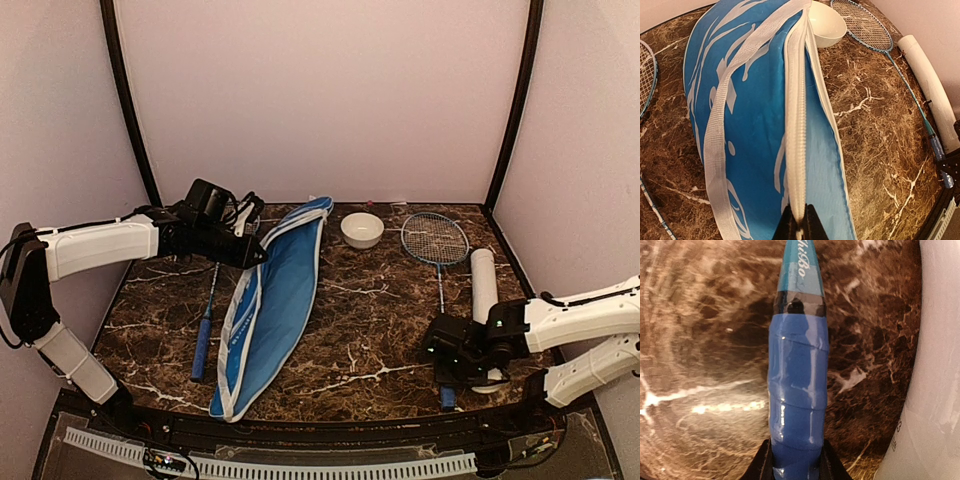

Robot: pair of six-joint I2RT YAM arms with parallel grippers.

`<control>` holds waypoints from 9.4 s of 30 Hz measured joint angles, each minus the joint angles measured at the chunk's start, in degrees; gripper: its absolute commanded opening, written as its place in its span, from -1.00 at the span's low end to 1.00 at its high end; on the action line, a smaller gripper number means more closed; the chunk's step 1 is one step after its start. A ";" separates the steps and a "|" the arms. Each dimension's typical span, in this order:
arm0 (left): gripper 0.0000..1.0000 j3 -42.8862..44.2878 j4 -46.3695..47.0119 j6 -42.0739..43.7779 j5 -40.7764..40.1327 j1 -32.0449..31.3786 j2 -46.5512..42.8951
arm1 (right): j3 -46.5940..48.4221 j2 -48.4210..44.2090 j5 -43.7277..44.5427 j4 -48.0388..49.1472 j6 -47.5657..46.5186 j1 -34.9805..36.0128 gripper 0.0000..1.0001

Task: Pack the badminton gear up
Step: Pick up the racket from the center of the board, then place the racket in the racket bag, then adjust the racket in the racket bag.

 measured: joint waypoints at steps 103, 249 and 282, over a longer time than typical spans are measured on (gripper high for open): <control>-1.00 -1.90 7.08 -1.07 8.76 5.73 2.10 | 29.38 11.74 5.57 -15.78 -28.46 22.18 -1.00; -1.00 -9.03 8.15 -25.92 -27.91 -27.76 11.65 | 28.72 33.00 0.68 22.86 -19.08 12.35 -0.54; -1.00 -16.72 14.29 -26.82 -20.70 -25.46 4.09 | 16.61 28.41 -17.03 40.81 -22.56 6.95 -0.16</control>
